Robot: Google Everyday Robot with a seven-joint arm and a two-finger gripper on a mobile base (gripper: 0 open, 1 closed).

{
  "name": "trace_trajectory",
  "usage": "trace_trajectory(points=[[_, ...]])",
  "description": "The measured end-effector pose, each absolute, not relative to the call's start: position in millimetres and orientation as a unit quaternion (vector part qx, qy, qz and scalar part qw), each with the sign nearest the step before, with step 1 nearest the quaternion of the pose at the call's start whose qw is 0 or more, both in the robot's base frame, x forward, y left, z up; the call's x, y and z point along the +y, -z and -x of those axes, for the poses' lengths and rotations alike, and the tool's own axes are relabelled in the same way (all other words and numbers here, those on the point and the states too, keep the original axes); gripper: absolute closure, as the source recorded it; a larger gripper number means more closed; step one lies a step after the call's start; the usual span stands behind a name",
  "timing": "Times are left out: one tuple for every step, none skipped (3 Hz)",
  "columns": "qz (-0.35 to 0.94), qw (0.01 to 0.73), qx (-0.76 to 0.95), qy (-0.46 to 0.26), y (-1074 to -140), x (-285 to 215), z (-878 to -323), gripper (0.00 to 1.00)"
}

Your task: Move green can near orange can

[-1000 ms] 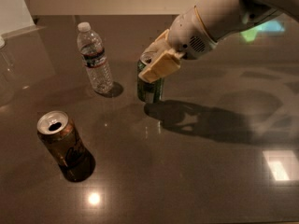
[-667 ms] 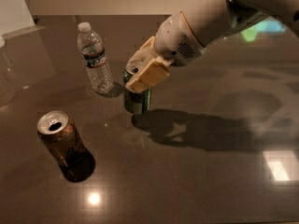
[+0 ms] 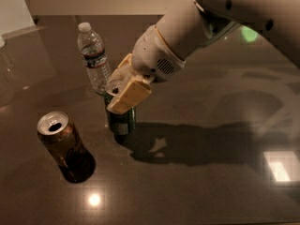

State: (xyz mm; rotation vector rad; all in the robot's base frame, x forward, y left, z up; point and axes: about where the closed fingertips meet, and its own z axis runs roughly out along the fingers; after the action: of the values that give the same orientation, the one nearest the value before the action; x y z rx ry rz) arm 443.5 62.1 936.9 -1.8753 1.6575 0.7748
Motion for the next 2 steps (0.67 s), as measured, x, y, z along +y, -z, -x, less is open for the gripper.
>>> trace_trajectory(points=[[0.71,0.249,0.601,-0.269,-930.1,75.4,-430.7,1.0],[0.723,0.244,0.596,-0.251,-923.4,83.6,-423.3,0.82]])
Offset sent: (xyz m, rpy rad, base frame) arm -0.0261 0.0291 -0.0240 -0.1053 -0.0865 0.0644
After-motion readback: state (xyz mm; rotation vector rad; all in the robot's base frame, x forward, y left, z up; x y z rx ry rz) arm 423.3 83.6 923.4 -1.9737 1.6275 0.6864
